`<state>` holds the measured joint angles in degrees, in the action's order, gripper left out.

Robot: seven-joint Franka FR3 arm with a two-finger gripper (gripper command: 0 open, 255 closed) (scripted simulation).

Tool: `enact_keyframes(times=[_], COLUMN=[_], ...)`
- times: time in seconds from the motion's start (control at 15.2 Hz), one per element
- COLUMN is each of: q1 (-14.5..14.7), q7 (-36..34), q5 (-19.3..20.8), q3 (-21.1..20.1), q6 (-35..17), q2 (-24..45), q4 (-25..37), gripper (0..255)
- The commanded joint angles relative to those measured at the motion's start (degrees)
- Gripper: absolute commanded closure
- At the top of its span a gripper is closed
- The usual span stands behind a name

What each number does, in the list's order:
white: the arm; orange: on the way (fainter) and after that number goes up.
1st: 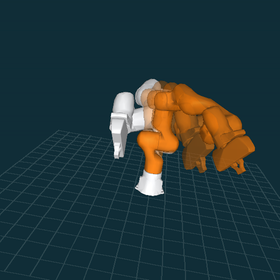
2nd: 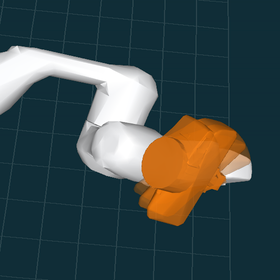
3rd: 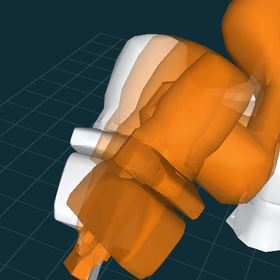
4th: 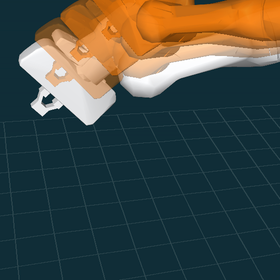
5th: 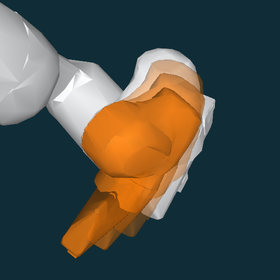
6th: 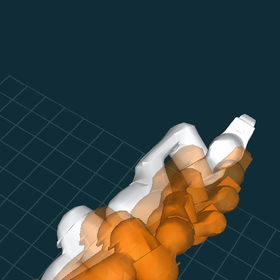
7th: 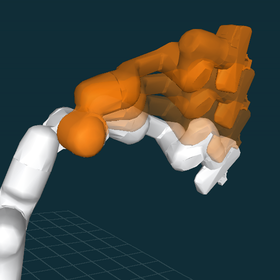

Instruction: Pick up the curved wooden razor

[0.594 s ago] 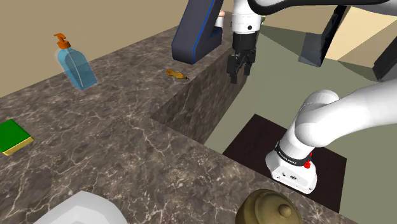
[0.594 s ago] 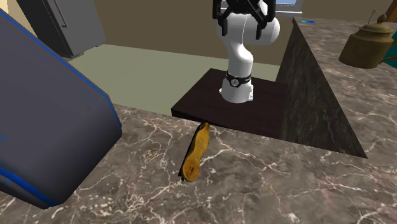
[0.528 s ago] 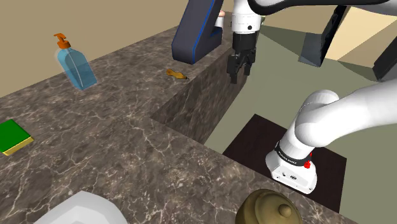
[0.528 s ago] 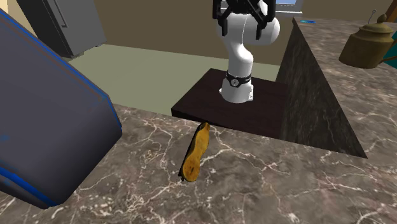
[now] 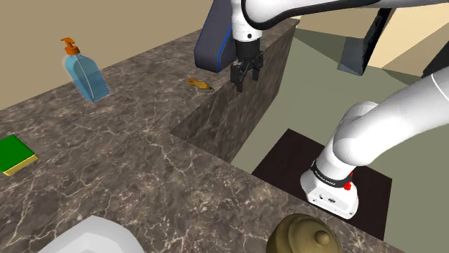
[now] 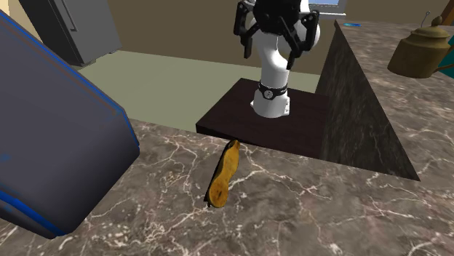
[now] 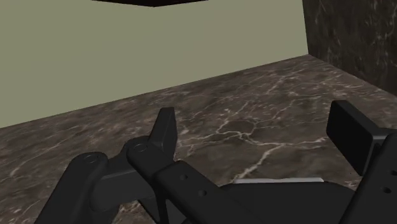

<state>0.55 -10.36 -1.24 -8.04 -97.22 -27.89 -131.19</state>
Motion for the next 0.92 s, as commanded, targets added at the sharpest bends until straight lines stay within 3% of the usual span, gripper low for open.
enact_keyframes(times=[0.0,0.46,0.86], q1=[-0.42,-1.35,-0.46], q7=[-1.2,-7.21,-12.62], q5=[2.06,11.13,20.94], q3=[-1.27,-5.43,-7.46], q6=[-2.62,-7.14,-6.99], q2=[4.24,19.09,32.38], q4=[2.36,14.01,27.03], gripper=[0,0,0])
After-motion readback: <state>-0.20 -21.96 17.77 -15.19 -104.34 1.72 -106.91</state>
